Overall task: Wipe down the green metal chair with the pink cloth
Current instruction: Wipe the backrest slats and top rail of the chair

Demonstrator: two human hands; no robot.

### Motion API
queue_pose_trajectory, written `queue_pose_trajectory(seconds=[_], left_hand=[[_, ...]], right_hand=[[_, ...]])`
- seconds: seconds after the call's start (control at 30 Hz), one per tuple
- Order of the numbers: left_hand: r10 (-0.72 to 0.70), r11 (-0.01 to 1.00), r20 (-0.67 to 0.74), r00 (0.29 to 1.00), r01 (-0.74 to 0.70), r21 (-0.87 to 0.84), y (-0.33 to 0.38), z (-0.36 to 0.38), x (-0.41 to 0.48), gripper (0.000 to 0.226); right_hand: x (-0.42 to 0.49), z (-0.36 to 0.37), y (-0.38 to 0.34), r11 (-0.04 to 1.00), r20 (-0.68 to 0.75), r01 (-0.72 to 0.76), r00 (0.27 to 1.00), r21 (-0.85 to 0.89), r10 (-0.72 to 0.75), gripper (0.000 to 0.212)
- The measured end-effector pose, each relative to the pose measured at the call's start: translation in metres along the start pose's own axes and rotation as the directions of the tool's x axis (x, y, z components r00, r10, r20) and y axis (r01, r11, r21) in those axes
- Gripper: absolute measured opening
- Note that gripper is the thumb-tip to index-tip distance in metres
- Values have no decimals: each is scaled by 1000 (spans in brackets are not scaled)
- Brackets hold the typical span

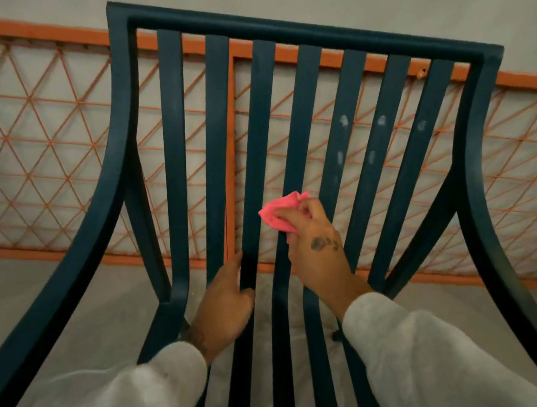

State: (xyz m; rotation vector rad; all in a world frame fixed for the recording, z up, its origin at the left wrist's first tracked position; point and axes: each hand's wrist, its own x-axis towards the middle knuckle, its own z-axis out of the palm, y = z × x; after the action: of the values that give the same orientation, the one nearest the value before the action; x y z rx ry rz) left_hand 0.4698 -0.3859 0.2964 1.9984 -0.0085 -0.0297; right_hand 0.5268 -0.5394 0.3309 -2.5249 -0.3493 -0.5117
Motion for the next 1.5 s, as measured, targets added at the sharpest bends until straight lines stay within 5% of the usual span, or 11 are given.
queue_pose_trajectory(seconds=[0.1,0.23,0.53,0.7,0.8,1.0,1.13,1.2,1.27,1.37,1.5], left_hand=[[-17,977,53,998,6,215,-43,26,-26,54],[-88,908,95,992,41,417,-70,52,-47,73],[-58,924,19,998,47,380,-84,64,-44,72],[-99,919,-7,995,94,383,-76,66,-46,78],[-128,902,30,991,104,419,-73,63,-46,81],[-145,884,65,987,99,457,-65,59,-44,87],[-147,873,67,987,97,478,-69,61,-47,84],[-147,879,52,988,106,465,-70,61,-46,84],[-175,885,41,984,139,445,-68,60,-45,85],[-215,880,63,975,166,444,-65,60,-38,88],[-245,864,82,966,179,471,-63,58,-36,85]], right_hand=[[-28,25,11,990,141,-125,983,66,115,59],[-71,49,20,984,323,-157,938,83,123,65],[-121,33,9,915,511,-366,827,170,236,15],[-119,42,20,963,486,-266,849,53,208,33],[-105,51,24,943,487,-334,821,-18,299,45],[-124,33,12,928,503,-357,825,110,257,27],[-129,-1,3,773,701,-605,636,191,324,17],[-116,-25,7,705,715,-654,629,274,305,18],[-90,-54,7,628,602,-638,732,445,317,23],[-27,-103,-5,580,273,-421,904,697,328,25],[60,-154,-29,753,-203,-50,950,656,239,34]])
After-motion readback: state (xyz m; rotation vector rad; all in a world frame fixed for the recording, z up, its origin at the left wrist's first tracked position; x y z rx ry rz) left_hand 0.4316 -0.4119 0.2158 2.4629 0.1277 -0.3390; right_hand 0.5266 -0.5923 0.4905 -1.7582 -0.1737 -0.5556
